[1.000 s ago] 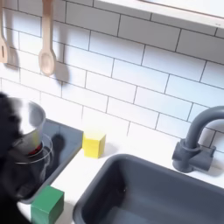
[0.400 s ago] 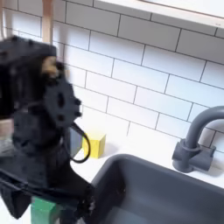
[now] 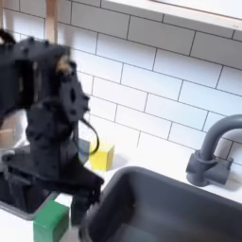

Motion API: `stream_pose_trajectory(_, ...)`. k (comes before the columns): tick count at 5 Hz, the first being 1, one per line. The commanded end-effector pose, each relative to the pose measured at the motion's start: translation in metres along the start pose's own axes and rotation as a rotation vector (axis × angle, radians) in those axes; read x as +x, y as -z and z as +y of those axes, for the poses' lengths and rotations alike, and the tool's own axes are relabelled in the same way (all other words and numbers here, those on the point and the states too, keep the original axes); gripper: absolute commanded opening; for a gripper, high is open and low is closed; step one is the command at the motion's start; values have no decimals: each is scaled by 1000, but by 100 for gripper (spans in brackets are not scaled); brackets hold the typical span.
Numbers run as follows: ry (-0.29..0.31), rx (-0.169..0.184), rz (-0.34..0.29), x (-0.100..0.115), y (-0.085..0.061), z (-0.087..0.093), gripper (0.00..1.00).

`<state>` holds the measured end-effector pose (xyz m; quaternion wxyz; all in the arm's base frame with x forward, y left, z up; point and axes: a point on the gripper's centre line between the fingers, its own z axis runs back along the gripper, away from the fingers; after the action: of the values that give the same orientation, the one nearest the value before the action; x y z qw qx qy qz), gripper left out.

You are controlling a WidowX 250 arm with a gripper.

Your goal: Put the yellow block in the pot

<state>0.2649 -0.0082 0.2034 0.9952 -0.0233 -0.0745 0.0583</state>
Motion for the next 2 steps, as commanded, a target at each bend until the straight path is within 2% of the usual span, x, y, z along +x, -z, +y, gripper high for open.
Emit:
stream_pose_trajectory(1, -58, -6, -98, 29, -3, 14, 100)
stream_pose_trajectory(2, -53, 7, -98, 46, 6, 14, 100)
